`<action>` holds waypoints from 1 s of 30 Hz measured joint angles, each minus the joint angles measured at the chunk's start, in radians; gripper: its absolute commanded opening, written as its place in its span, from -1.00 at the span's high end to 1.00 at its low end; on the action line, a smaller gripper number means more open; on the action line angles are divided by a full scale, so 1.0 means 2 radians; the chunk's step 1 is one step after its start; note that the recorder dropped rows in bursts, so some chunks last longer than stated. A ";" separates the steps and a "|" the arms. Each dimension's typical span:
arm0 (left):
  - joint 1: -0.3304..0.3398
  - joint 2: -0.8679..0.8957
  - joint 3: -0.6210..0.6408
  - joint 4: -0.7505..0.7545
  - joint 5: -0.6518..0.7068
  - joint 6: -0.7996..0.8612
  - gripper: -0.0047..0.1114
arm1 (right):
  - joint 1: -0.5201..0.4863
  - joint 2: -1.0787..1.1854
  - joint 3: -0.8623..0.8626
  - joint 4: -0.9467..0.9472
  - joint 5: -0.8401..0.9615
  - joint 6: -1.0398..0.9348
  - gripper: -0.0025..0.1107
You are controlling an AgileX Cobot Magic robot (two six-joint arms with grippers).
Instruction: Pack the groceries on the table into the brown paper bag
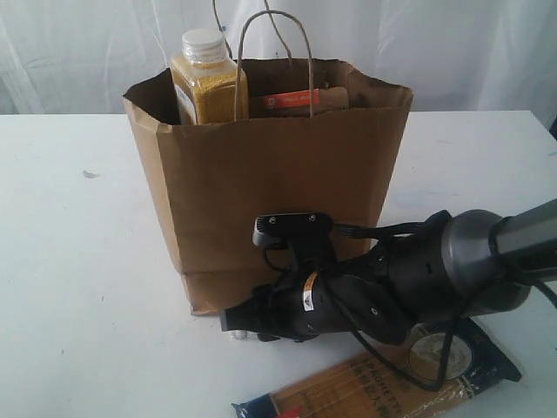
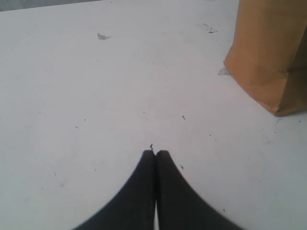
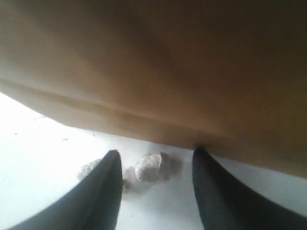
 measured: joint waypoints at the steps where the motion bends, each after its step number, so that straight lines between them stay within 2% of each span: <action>1: 0.000 0.000 0.000 0.000 0.000 0.000 0.92 | 0.000 0.001 0.000 0.000 -0.003 0.000 0.20; 8: 0.000 0.000 0.000 0.000 0.000 0.000 0.92 | 0.000 0.005 0.000 0.000 -0.012 0.000 0.28; 15: 0.000 0.000 0.000 0.000 0.000 0.000 0.92 | 0.000 0.006 0.000 0.000 -0.016 0.000 0.69; 22: 0.000 0.000 0.000 0.000 0.000 0.000 0.92 | 0.000 0.006 0.000 0.000 -0.017 0.000 0.95; 30: 0.000 0.000 0.000 0.000 0.000 0.000 0.92 | 0.000 -0.012 0.000 0.000 0.013 0.000 0.96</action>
